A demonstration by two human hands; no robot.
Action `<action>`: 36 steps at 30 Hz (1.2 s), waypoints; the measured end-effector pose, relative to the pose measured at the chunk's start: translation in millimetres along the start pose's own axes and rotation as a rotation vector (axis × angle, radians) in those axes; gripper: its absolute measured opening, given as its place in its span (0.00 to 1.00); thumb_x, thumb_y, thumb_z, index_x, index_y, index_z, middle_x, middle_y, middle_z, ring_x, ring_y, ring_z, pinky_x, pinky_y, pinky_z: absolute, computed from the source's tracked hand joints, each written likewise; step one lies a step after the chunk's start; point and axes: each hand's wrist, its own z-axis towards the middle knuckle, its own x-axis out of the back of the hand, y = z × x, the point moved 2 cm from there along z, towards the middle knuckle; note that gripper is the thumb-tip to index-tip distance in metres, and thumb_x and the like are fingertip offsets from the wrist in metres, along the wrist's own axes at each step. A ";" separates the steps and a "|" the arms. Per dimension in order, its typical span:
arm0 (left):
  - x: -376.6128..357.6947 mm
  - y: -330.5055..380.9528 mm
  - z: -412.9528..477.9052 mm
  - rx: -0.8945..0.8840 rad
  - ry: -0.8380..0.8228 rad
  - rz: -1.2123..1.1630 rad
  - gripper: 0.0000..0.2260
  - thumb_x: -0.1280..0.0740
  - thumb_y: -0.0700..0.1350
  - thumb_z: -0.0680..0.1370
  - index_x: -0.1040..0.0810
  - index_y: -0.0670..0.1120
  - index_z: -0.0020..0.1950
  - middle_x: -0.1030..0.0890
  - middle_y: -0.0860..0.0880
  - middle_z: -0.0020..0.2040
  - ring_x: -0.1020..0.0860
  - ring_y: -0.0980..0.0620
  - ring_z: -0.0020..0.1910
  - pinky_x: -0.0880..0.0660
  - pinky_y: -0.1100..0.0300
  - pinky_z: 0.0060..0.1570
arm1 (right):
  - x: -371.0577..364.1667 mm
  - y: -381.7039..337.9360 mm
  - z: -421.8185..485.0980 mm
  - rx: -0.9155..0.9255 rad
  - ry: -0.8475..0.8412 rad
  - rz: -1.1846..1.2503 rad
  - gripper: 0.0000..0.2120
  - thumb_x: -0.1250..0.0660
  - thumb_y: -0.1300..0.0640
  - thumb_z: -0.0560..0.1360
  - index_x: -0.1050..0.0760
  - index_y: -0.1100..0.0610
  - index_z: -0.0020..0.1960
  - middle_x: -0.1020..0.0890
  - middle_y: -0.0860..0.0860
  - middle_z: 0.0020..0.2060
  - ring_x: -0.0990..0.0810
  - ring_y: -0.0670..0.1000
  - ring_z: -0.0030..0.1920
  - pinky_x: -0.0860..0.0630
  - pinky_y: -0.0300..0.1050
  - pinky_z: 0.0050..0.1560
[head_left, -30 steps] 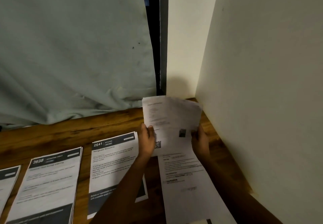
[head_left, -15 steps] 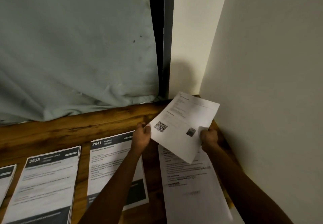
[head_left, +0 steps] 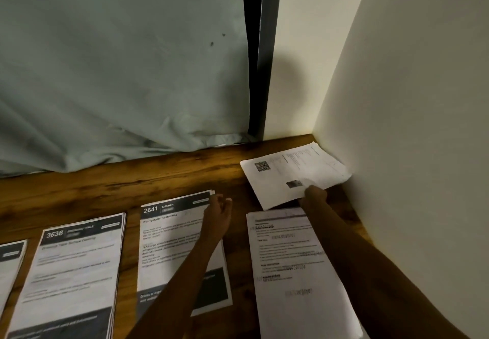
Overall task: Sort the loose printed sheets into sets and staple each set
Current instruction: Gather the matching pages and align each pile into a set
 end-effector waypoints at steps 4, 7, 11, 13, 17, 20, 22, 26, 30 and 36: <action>-0.7 -7.1 -2.5 -0.009 -0.015 0.023 0.16 0.42 0.50 0.81 0.33 0.43 0.66 0.29 0.57 0.37 0.29 0.61 0.35 0.29 0.65 0.37 | -4.1 -5.7 -6.3 0.018 0.017 -0.074 0.14 0.46 0.57 0.82 0.34 0.60 0.66 0.25 0.56 0.48 0.27 0.56 0.51 0.28 0.51 0.59; 1.0 -9.5 -4.4 -0.028 -0.020 0.046 0.15 0.43 0.50 0.82 0.31 0.43 0.65 0.30 0.58 0.37 0.29 0.62 0.35 0.29 0.65 0.37 | -1.8 -7.4 -11.0 0.007 -0.002 -0.152 0.15 0.41 0.60 0.80 0.32 0.62 0.66 0.25 0.56 0.43 0.26 0.55 0.42 0.25 0.52 0.54; 7.7 -10.0 -10.0 -0.045 -0.034 0.016 0.14 0.43 0.50 0.81 0.30 0.42 0.62 0.25 0.52 0.44 0.26 0.58 0.38 0.26 0.60 0.42 | 2.8 -10.3 -32.5 0.149 0.041 -0.295 0.17 0.41 0.66 0.77 0.32 0.69 0.65 0.26 0.65 0.61 0.24 0.63 0.59 0.26 0.53 0.58; 12.4 -11.6 -12.9 -0.061 -0.028 0.023 0.14 0.43 0.50 0.81 0.29 0.42 0.61 0.23 0.48 0.49 0.25 0.56 0.41 0.27 0.63 0.41 | 2.1 -6.9 -52.9 0.240 0.136 -0.335 0.20 0.37 0.61 0.77 0.35 0.65 0.67 0.26 0.62 0.61 0.25 0.61 0.61 0.26 0.50 0.57; 29.1 -17.4 -21.1 -0.093 0.002 0.005 0.13 0.43 0.48 0.82 0.28 0.41 0.60 0.25 0.49 0.46 0.27 0.58 0.38 0.30 0.68 0.36 | -15.3 11.0 -97.3 0.413 0.079 -0.406 0.25 0.37 0.56 0.78 0.40 0.62 0.71 0.27 0.59 0.63 0.26 0.60 0.61 0.26 0.48 0.53; 50.2 -31.0 -28.3 -0.084 0.047 -0.034 0.11 0.42 0.47 0.82 0.27 0.41 0.57 0.23 0.46 0.42 0.25 0.56 0.36 0.28 0.67 0.36 | -32.5 35.4 -127.5 0.546 -0.064 -0.550 0.24 0.36 0.54 0.77 0.37 0.61 0.70 0.27 0.58 0.63 0.26 0.58 0.62 0.28 0.44 0.52; 64.6 -42.7 -32.1 -0.073 0.074 -0.049 0.10 0.42 0.47 0.82 0.27 0.42 0.56 0.22 0.46 0.41 0.24 0.57 0.36 0.29 0.69 0.35 | -45.1 54.9 -143.5 0.639 -0.151 -0.625 0.23 0.35 0.54 0.77 0.35 0.61 0.68 0.27 0.57 0.63 0.27 0.57 0.63 0.29 0.44 0.56; 101.9 -71.1 -40.6 -0.020 0.159 -0.088 0.08 0.40 0.48 0.81 0.27 0.45 0.51 0.20 0.47 0.43 0.21 0.54 0.40 0.27 0.67 0.36 | -71.0 102.5 -181.7 0.723 -0.392 -0.820 0.18 0.36 0.53 0.78 0.32 0.58 0.64 0.26 0.50 0.54 0.26 0.49 0.55 0.29 0.38 0.50; 147.4 -106.0 -48.2 -0.020 0.260 -0.042 0.06 0.39 0.46 0.80 0.26 0.45 0.51 0.22 0.49 0.44 0.23 0.55 0.41 0.24 0.65 0.38 | -104.5 153.1 -215.2 0.759 -0.579 -0.942 0.12 0.36 0.55 0.78 0.29 0.58 0.60 0.23 0.50 0.52 0.23 0.48 0.52 0.30 0.33 0.45; 228.8 -169.3 -53.4 0.031 0.331 0.060 0.13 0.34 0.43 0.78 0.26 0.39 0.59 0.23 0.42 0.55 0.25 0.47 0.56 0.32 0.62 0.52 | -159.5 226.1 -271.7 0.798 -0.701 -1.028 0.09 0.35 0.59 0.77 0.26 0.59 0.56 0.22 0.51 0.51 0.25 0.45 0.51 0.33 0.26 0.44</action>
